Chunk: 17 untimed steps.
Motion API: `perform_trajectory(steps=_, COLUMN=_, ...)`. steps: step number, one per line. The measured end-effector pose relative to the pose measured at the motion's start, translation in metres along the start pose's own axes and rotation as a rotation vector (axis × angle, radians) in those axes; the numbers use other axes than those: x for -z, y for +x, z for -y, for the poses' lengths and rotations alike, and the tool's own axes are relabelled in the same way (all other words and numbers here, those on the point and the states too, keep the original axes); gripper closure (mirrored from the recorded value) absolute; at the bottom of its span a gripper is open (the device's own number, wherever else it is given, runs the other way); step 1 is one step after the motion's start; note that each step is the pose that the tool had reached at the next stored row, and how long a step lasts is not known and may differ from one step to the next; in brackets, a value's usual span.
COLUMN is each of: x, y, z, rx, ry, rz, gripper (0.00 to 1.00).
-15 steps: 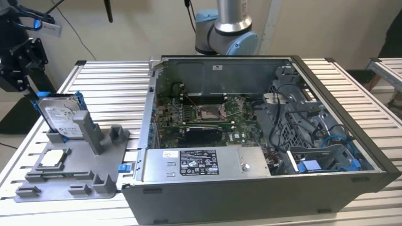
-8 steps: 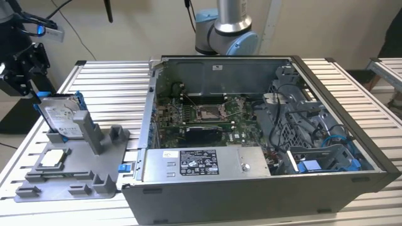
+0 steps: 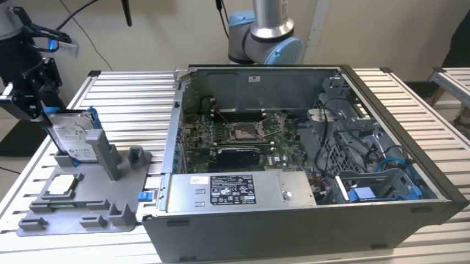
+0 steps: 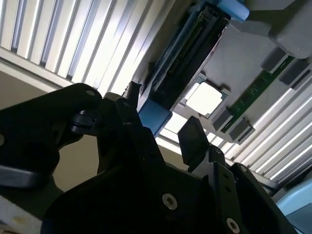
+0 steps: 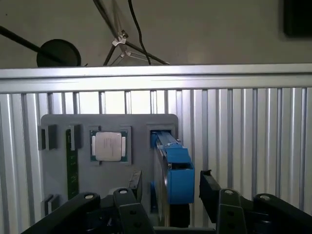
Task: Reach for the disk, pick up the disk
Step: 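Pick up the disk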
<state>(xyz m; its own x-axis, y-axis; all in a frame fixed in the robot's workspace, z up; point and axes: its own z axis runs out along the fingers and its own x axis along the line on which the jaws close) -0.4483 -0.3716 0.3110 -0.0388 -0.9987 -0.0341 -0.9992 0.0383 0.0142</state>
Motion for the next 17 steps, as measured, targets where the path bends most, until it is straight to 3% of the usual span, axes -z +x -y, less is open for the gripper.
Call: perform_trajectory(steps=17, x=-0.0309, y=-0.0024, z=0.0004, rx=0.029, ry=0.0084, rz=0.0006, gripper=0.0)
